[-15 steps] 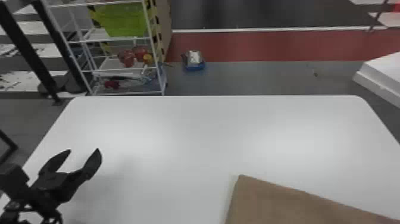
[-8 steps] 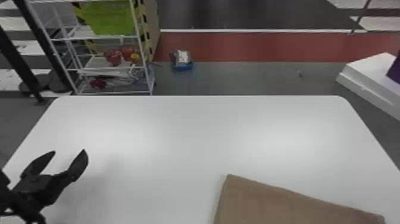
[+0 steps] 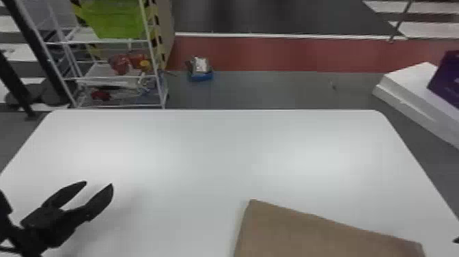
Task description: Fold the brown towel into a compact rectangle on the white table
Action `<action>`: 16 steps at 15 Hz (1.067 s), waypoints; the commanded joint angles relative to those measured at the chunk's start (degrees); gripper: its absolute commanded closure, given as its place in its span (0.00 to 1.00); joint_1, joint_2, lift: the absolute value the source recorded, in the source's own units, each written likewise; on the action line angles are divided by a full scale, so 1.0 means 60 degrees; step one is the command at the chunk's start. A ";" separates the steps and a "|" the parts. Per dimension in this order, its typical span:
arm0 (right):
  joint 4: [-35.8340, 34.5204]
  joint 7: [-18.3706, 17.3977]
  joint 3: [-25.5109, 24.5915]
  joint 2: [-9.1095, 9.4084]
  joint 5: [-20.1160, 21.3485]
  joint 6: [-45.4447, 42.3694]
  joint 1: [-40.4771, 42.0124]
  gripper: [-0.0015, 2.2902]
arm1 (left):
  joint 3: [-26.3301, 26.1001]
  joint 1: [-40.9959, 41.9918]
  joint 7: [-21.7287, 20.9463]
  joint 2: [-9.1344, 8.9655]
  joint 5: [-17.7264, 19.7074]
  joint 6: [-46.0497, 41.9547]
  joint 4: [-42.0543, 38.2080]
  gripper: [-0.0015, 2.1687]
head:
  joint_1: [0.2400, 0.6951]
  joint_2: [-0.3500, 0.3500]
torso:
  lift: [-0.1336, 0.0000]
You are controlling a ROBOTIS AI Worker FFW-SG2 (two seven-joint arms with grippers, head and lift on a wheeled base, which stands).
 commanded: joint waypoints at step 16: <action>0.1477 0.0046 0.0348 0.0431 -0.0148 -0.1597 0.0451 0.08 | -0.1428 0.1338 -0.0576 -0.0039 -0.0329 0.1730 -0.2601 0.07 | 1.00 0.13 | 0.08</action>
